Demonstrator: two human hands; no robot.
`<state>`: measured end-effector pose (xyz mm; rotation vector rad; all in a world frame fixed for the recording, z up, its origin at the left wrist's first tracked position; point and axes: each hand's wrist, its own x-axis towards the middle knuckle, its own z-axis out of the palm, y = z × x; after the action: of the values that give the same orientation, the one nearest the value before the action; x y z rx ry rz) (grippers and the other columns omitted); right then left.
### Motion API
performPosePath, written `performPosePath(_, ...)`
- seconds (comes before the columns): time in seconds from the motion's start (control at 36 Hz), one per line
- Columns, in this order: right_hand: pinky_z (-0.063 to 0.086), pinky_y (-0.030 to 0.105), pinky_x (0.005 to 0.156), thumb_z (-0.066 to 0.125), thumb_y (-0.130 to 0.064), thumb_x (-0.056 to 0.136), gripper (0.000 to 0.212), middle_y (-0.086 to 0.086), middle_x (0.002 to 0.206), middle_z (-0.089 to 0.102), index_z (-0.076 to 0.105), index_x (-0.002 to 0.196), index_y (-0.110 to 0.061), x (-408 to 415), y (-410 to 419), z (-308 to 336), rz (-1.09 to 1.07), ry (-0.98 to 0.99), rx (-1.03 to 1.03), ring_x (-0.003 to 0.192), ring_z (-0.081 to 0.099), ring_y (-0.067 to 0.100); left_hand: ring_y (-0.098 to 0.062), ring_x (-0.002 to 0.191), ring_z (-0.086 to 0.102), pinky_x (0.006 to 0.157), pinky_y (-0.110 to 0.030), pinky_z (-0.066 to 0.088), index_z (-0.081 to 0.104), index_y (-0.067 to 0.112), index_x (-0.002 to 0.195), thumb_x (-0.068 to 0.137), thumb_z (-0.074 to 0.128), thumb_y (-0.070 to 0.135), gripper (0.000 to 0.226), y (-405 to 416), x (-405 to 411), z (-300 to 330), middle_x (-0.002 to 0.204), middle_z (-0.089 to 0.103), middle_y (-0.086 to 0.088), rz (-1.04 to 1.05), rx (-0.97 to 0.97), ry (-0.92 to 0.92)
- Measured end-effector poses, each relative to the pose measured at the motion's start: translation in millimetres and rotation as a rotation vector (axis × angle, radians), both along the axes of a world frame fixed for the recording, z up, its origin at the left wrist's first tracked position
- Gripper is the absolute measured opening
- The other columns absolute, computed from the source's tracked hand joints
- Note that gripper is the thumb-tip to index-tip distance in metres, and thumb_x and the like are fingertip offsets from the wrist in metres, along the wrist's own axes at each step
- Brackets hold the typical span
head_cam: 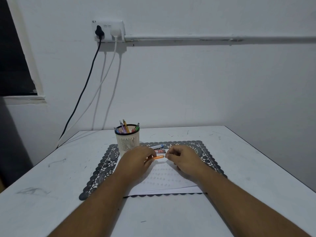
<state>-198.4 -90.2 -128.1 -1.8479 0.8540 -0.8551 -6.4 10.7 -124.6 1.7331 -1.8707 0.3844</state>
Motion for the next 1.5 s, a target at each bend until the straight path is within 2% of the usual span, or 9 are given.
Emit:
performPosePath(0.36, 0.042, 0.026, 0.065, 0.071, -0.016, 0.095, 0.012, -0.013, 0.065, 0.064, 0.077, 0.083, -0.018, 0, 1, 2, -0.017, 0.046, -0.081, 0.061, 0.054, 0.002, -0.003, 0.089, 0.053, 0.073, -0.024, 0.044, 0.068, 0.037, 0.106, 0.097, 0.062, 0.033, 0.011, -3, 4, -3, 0.096, 0.064, 0.019, 0.019, 0.015, 0.005)
performPosePath(0.83, 0.042, 0.028, 0.066, 0.072, -0.017, 0.094, 0.011, -0.011, 0.065, 0.061, 0.076, 0.083, -0.017, -1, 0, 2, -0.026, 0.066, -0.083, 0.064, 0.053, 0.007, -0.002, 0.086, 0.052, 0.07, -0.024, 0.043, 0.067, 0.036, 0.104, 0.097, 0.061, 0.035, 0.009, -3, 2, -5, 0.094, 0.063, 0.019, 0.018, -0.006, 0.001)
performPosePath(1.0, 0.036, 0.017, 0.057, 0.068, -0.014, 0.096, 0.015, -0.018, 0.054, 0.054, 0.074, 0.082, -0.016, -6, -5, 5, -0.066, 0.099, -0.143, 0.053, 0.046, -0.001, -0.003, 0.09, 0.055, 0.073, -0.025, 0.046, 0.067, 0.037, 0.104, 0.096, 0.062, 0.035, 0.009, -4, 9, -7, 0.096, 0.063, 0.02, 0.042, -0.005, 0.012)
performPosePath(1.08, 0.036, 0.014, 0.054, 0.068, -0.016, 0.095, 0.015, -0.015, 0.057, 0.054, 0.074, 0.082, -0.019, -9, -7, 8, -0.082, 0.145, -0.206, 0.054, 0.047, -0.002, -0.003, 0.087, 0.054, 0.071, -0.022, 0.045, 0.066, 0.038, 0.103, 0.095, 0.063, 0.038, 0.008, -4, 10, -8, 0.092, 0.06, 0.023, 0.047, -0.007, 0.026)
performPosePath(1.19, 0.039, 0.02, 0.059, 0.071, -0.017, 0.093, 0.013, -0.01, 0.066, 0.06, 0.075, 0.081, -0.019, -6, -6, 4, -0.095, 0.152, -0.216, 0.06, 0.049, 0.001, -0.003, 0.085, 0.052, 0.068, -0.019, 0.041, 0.066, 0.039, 0.101, 0.095, 0.064, 0.038, 0.006, -3, 8, -8, 0.091, 0.059, 0.023, 0.015, 0.009, 0.002)
performPosePath(1.28, 0.04, 0.013, 0.058, 0.069, -0.016, 0.093, 0.011, -0.008, 0.075, 0.066, 0.075, 0.085, -0.02, -5, -2, 2, -0.084, 0.179, -0.238, 0.066, 0.054, 0.002, -0.001, 0.087, 0.052, 0.07, -0.02, 0.044, 0.067, 0.038, 0.1, 0.095, 0.064, 0.035, 0.007, -4, 7, -7, 0.092, 0.059, 0.022, -0.002, 0.052, 0.0)
performPosePath(1.31, 0.042, 0.013, 0.06, 0.069, -0.016, 0.093, 0.011, -0.008, 0.078, 0.068, 0.075, 0.085, -0.021, -5, -2, 2, -0.083, 0.192, -0.25, 0.069, 0.056, 0.002, -0.001, 0.087, 0.053, 0.071, -0.02, 0.044, 0.069, 0.037, 0.1, 0.094, 0.064, 0.035, 0.008, -4, 7, -7, 0.092, 0.059, 0.022, -0.006, 0.066, 0.0)
performPosePath(1.42, 0.05, 0.03, 0.07, 0.068, -0.021, 0.092, 0.013, -0.01, 0.08, 0.068, 0.073, 0.081, -0.027, -4, -5, 1, -0.074, 0.303, -0.321, 0.075, 0.062, 0.006, 0.0, 0.087, 0.051, 0.069, -0.018, 0.039, 0.074, 0.036, 0.103, 0.094, 0.063, 0.035, 0.014, -8, 10, -8, 0.091, 0.057, 0.022, -0.033, 0.116, -0.009)
performPosePath(1.5, 0.051, 0.033, 0.07, 0.068, -0.024, 0.092, 0.015, -0.01, 0.081, 0.069, 0.071, 0.078, -0.03, -4, -4, 2, -0.075, 0.384, -0.369, 0.076, 0.063, 0.008, -0.001, 0.09, 0.053, 0.075, -0.026, 0.048, 0.075, 0.037, 0.107, 0.093, 0.064, 0.037, 0.018, -8, 13, -6, 0.095, 0.059, 0.021, -0.059, 0.167, -0.016)
